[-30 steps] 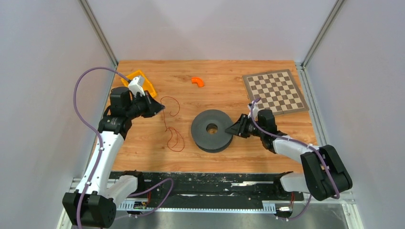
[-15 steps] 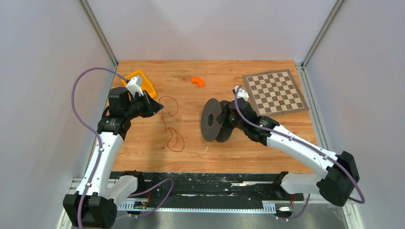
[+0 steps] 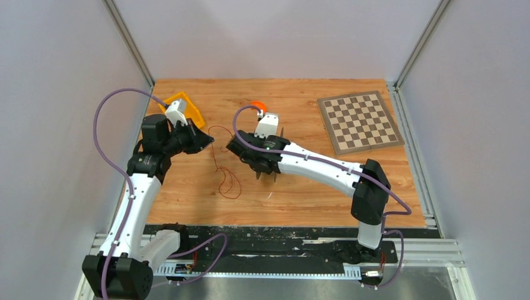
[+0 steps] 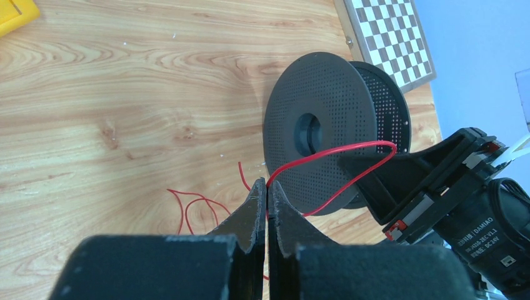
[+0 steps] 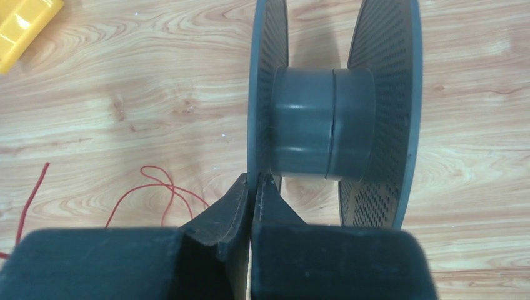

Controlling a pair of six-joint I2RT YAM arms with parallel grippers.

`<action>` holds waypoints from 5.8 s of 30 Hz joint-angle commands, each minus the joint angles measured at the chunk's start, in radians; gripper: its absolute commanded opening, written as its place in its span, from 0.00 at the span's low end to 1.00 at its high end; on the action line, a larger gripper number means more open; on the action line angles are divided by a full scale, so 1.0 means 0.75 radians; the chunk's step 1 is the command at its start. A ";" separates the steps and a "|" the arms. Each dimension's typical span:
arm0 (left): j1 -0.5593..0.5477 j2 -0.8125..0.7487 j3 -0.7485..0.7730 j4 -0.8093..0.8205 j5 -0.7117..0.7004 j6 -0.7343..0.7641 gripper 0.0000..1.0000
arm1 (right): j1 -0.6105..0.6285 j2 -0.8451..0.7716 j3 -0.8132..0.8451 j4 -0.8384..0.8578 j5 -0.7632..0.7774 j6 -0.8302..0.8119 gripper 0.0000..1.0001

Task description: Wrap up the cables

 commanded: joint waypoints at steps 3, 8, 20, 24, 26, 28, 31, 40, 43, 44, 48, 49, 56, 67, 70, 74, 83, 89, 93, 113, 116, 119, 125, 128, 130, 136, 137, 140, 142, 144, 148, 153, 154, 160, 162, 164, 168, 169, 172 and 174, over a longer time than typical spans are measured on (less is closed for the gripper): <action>0.009 -0.033 0.014 0.014 -0.007 0.012 0.00 | -0.016 0.093 0.014 -0.285 0.006 0.084 0.04; 0.010 -0.030 0.013 0.016 -0.005 0.007 0.00 | -0.016 0.065 0.039 -0.257 -0.013 0.034 0.17; 0.011 -0.030 0.012 0.013 -0.012 0.014 0.00 | -0.016 -0.099 -0.052 -0.004 -0.088 -0.168 0.26; 0.011 -0.031 0.013 0.011 -0.011 0.014 0.00 | -0.016 -0.118 -0.062 0.008 -0.089 -0.167 0.26; 0.011 -0.031 0.013 0.013 -0.013 0.014 0.00 | -0.017 -0.122 -0.068 0.007 -0.091 -0.159 0.26; 0.011 -0.031 0.011 0.012 -0.014 0.014 0.00 | -0.018 -0.123 -0.067 0.008 -0.090 -0.151 0.25; 0.011 -0.032 0.011 0.013 -0.014 0.015 0.00 | -0.018 -0.123 -0.070 0.008 -0.085 -0.136 0.21; 0.011 -0.037 0.009 0.014 -0.015 0.013 0.00 | -0.018 -0.134 -0.099 0.006 -0.018 -0.035 0.11; 0.011 -0.038 0.008 0.014 -0.015 0.012 0.00 | -0.020 -0.138 -0.106 0.001 0.002 0.005 0.09; 0.012 -0.038 0.009 0.014 -0.015 0.012 0.00 | -0.020 -0.138 -0.107 -0.003 0.007 0.018 0.08; 0.011 -0.039 0.009 0.014 -0.015 0.013 0.00 | -0.021 -0.131 -0.104 -0.016 0.006 0.042 0.12; 0.012 -0.039 0.009 0.014 -0.015 0.012 0.00 | -0.023 -0.131 -0.103 -0.017 0.006 0.044 0.15; 0.011 -0.038 0.007 0.014 -0.016 0.012 0.00 | -0.029 -0.146 -0.081 -0.023 0.001 0.040 0.23; 0.011 -0.020 0.019 0.027 0.010 -0.002 0.00 | -0.034 -0.239 -0.023 -0.027 -0.046 -0.054 0.28; 0.011 -0.019 0.060 0.001 0.086 -0.009 0.00 | -0.035 -0.320 -0.027 -0.023 -0.094 -0.161 0.29; 0.007 -0.027 0.115 0.004 0.289 -0.067 0.00 | -0.034 -0.488 -0.089 0.149 -0.160 -0.609 0.31; -0.001 -0.030 0.146 0.005 0.579 -0.130 0.00 | -0.033 -1.005 -0.590 0.918 -0.872 -1.576 0.36; -0.022 -0.111 0.078 0.134 0.758 -0.264 0.00 | -0.029 -1.176 -0.804 1.034 -1.537 -2.055 0.53; -0.036 -0.113 0.092 0.063 0.766 -0.212 0.00 | -0.001 -1.202 -0.897 1.149 -1.613 -2.326 0.54; -0.059 -0.076 0.079 -0.065 0.803 -0.165 0.00 | 0.322 -0.847 -0.760 0.984 -1.051 -3.332 0.51; -0.059 -0.072 0.085 -0.077 0.800 -0.156 0.00 | 0.339 -0.792 -0.745 0.986 -0.891 -3.421 0.47; -0.062 -0.068 0.096 -0.108 0.786 -0.139 0.00 | 0.339 -0.772 -0.741 1.000 -0.829 -3.477 0.43; -0.063 -0.046 0.115 -0.191 0.727 -0.068 0.00 | 0.339 -0.740 -0.735 1.026 -0.727 -3.560 0.42; -0.063 -0.042 0.116 -0.204 0.718 -0.057 0.00 | 0.339 -0.716 -0.727 1.030 -0.673 -3.562 0.35; -0.063 -0.042 0.113 -0.203 0.713 -0.055 0.00 | 0.339 -0.707 -0.729 1.032 -0.649 -3.563 0.14; -0.063 -0.030 0.114 -0.205 0.706 -0.061 0.00 | 0.338 -0.742 -0.727 1.037 -0.660 -3.490 0.00; -0.062 -0.025 0.116 -0.204 0.706 -0.063 0.06 | 0.336 -0.754 -0.718 1.037 -0.678 -3.454 0.00; -0.063 -0.012 0.156 -0.205 0.664 -0.056 0.37 | 0.315 -0.779 -0.653 1.041 -0.732 -3.258 0.00; -0.063 0.015 0.217 -0.227 0.536 -0.025 0.59 | 0.256 -0.771 -0.560 1.041 -0.799 -3.082 0.00; -0.062 0.067 0.315 -0.290 0.273 0.031 0.70 | 0.113 -0.752 -0.487 1.041 -0.967 -2.929 0.00; -0.063 0.225 0.524 -0.403 -0.158 0.095 0.76 | -0.224 -0.589 -0.302 1.041 -1.087 -2.639 0.00; -0.117 0.251 0.560 -0.375 -0.195 0.116 0.76 | -0.591 -0.378 0.003 0.985 -0.849 -2.334 0.00; -0.142 0.217 0.545 -0.346 -0.231 0.137 0.76 | -0.647 -0.360 0.047 0.977 -0.814 -2.280 0.00; -0.330 0.040 0.361 -0.221 -0.306 0.105 0.73 | -0.826 -0.415 0.122 0.963 -0.831 -2.095 0.00; -0.398 -0.031 0.268 -0.152 -0.311 0.076 0.72 | -0.825 -0.487 0.045 0.942 -0.970 -2.059 0.00; -0.472 -0.089 0.148 -0.086 -0.308 0.041 0.72 | -0.818 -0.599 -0.105 0.932 -1.153 -2.005 0.00; -0.647 -0.148 -0.009 0.043 -0.311 -0.072 0.71 | -0.755 -0.862 -0.460 0.936 -1.314 -1.948 0.00; -0.735 -0.140 -0.021 0.056 -0.368 -0.097 0.72 | -0.743 -0.924 -0.541 0.936 -1.320 -1.922 0.00; -0.947 -0.075 0.014 -0.050 -0.531 -0.120 0.75 | -0.731 -1.103 -0.754 0.936 -1.334 -1.797 0.00; -1.039 -0.024 0.054 -0.121 -0.626 -0.141 0.76 | -0.729 -1.209 -0.857 0.937 -1.369 -1.747 0.00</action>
